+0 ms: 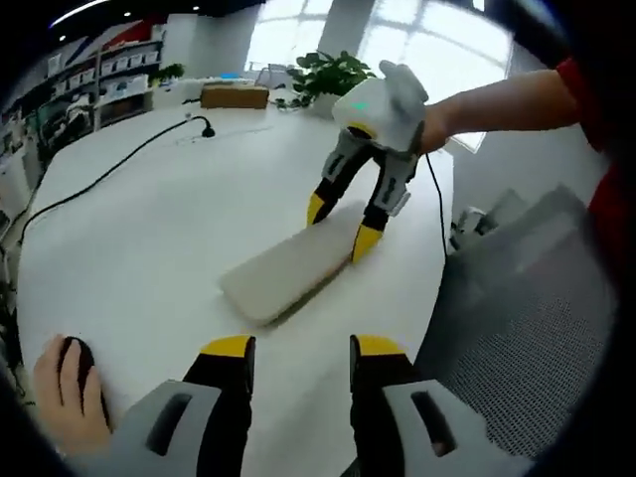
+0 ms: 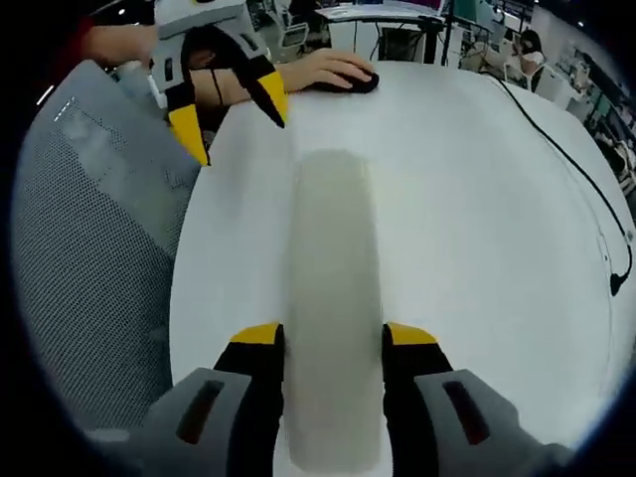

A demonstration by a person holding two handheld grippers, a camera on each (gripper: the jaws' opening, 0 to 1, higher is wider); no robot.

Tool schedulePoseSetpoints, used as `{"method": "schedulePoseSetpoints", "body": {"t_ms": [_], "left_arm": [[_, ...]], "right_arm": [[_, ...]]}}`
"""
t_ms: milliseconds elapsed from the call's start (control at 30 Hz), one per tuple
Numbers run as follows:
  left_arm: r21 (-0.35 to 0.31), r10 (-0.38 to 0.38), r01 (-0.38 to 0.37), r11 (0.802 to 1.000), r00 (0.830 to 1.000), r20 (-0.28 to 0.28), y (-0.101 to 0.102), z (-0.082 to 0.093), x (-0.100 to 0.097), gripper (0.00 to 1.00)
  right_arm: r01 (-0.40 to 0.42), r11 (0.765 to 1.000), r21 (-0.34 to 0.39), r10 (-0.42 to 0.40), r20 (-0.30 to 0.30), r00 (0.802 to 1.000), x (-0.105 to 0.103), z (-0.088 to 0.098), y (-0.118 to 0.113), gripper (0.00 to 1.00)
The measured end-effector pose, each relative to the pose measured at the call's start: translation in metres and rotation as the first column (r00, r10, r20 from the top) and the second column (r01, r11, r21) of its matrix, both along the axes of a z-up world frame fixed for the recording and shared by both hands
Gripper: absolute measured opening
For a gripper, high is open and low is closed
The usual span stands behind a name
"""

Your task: Arrange the utensils inside the cutlery case until each visible utensil rests in its matching compartment.

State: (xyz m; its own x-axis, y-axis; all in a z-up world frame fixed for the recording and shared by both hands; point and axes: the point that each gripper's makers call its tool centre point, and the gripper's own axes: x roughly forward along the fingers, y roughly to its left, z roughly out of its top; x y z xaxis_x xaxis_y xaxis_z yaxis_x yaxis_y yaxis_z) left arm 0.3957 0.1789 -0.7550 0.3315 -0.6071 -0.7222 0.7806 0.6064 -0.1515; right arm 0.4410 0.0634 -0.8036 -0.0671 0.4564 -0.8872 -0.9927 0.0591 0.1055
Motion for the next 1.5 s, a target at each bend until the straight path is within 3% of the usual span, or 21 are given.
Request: {"method": "schedulePoseSetpoints", "body": {"t_ms": [100, 133, 167, 300, 333, 433, 500, 533, 567, 600, 633, 733, 800, 867, 967, 1033, 1167, 1200, 1267, 1367, 1500], "left_arm": [[0.058, -0.083, 0.083, 0.995, 0.997, -0.008, 0.003, -0.002, 0.008, 0.24], [0.119, -0.18, 0.177, 0.977, 0.984, 0.01, 0.004, -0.001, 0.014, 0.24], [0.154, -0.21, 0.205, 0.967, 0.978, 0.017, 0.006, -0.001, 0.019, 0.24], [0.238, -0.286, 0.274, 0.932, 0.958, 0.02, 0.0, 0.001, 0.042, 0.22], [0.243, -0.329, 0.312, 0.918, 0.944, 0.031, -0.007, 0.002, 0.046, 0.18], [0.224, -0.319, 0.311, 0.923, 0.948, 0.0, -0.018, 0.003, 0.051, 0.11], [0.248, -0.328, 0.322, 0.914, 0.945, -0.018, -0.024, 0.002, 0.055, 0.12], [0.28, -0.357, 0.345, 0.896, 0.934, -0.012, -0.023, 0.0, 0.056, 0.12], [0.315, -0.42, 0.409, 0.856, 0.907, -0.037, -0.023, -0.002, 0.054, 0.12], [0.332, -0.44, 0.433, 0.838, 0.896, -0.056, -0.021, -0.004, 0.053, 0.13], [0.341, -0.441, 0.438, 0.832, 0.895, -0.074, -0.02, -0.004, 0.055, 0.15], [0.355, -0.432, 0.442, 0.824, 0.895, -0.111, -0.021, -0.005, 0.059, 0.19], [0.398, -0.466, 0.476, 0.784, 0.875, -0.127, -0.018, -0.01, 0.059, 0.19], [0.408, -0.466, 0.475, 0.78, 0.876, -0.128, -0.02, -0.015, 0.06, 0.18], [0.415, -0.47, 0.494, 0.764, 0.867, -0.165, -0.021, -0.021, 0.052, 0.14], [0.441, -0.495, 0.514, 0.736, 0.852, -0.168, -0.02, -0.024, 0.051, 0.11], [0.461, -0.496, 0.518, 0.721, 0.849, -0.18, -0.021, -0.031, 0.048, 0.08], [0.471, -0.512, 0.531, 0.705, 0.84, -0.18, -0.02, -0.032, 0.05, 0.07], [0.46, -0.499, 0.52, 0.719, 0.848, -0.18, -0.023, -0.031, 0.056, 0.06], [0.465, -0.49, 0.521, 0.715, 0.849, -0.198, -0.023, -0.032, 0.055, 0.04], [0.489, -0.5, 0.54, 0.685, 0.837, -0.224, -0.024, -0.039, 0.053, 0.01]], "right_arm": [[0.112, 0.993, 0.042, -0.11, -0.043, 0.993, 0.004, 0.011, -0.004, 0.36], [0.193, 0.975, 0.114, -0.188, -0.051, 0.981, 0.009, 0.023, -0.005, 0.37], [0.218, 0.966, 0.14, -0.215, -0.04, 0.976, 0.012, 0.028, -0.009, 0.36], [0.298, 0.945, 0.132, -0.3, 0.0, 0.954, 0.012, 0.033, -0.047, 0.36], [0.336, 0.931, 0.139, -0.338, -0.009, 0.941, 0.011, 0.032, -0.054, 0.35], [0.45, 0.877, 0.167, -0.454, -0.019, 0.891, 0.018, 0.03, -0.075, 0.33], [0.617, 0.762, 0.198, -0.608, -0.111, 0.786, 0.019, 0.026, -0.091, 0.32], [0.653, 0.727, 0.211, -0.638, -0.142, 0.757, 0.019, 0.025, -0.096, 0.32], [0.692, 0.685, 0.227, -0.669, -0.18, 0.721, 0.015, 0.024, -0.1, 0.33], [0.71, 0.668, 0.223, -0.682, -0.196, 0.704, 0.012, 0.021, -0.105, 0.33], [0.742, 0.634, 0.219, -0.71, -0.216, 0.671, 0.008, 0.019, -0.111, 0.33], [0.787, 0.574, 0.225, -0.739, -0.272, 0.616, -0.001, 0.017, -0.113, 0.33], [0.825, 0.52, 0.219, -0.76, -0.322, 0.564, -0.004, 0.015, -0.113, 0.33], [0.862, 0.467, 0.197, -0.787, -0.352, 0.506, -0.005, 0.012, -0.115, 0.31], [0.943, 0.294, 0.154, -0.817, -0.472, 0.332, 0.001, 0.013, -0.117, 0.31], [0.965, 0.244, 0.099, -0.812, -0.523, 0.259, -0.002, 0.012, -0.118, 0.31], [0.959, 0.265, 0.095, -0.811, -0.515, 0.276, -0.002, 0.012, -0.113, 0.31], [0.959, 0.267, 0.093, -0.812, -0.515, 0.276, -0.002, 0.012, -0.112, 0.31], [0.959, 0.272, 0.079, -0.813, -0.515, 0.273, -0.002, 0.01, -0.11, 0.32], [0.958, 0.279, 0.067, -0.82, -0.502, 0.274, 0.0, 0.008, -0.108, 0.29], [0.96, 0.277, 0.044, -0.821, -0.508, 0.26, -0.001, 0.01, -0.104, 0.28]]}}
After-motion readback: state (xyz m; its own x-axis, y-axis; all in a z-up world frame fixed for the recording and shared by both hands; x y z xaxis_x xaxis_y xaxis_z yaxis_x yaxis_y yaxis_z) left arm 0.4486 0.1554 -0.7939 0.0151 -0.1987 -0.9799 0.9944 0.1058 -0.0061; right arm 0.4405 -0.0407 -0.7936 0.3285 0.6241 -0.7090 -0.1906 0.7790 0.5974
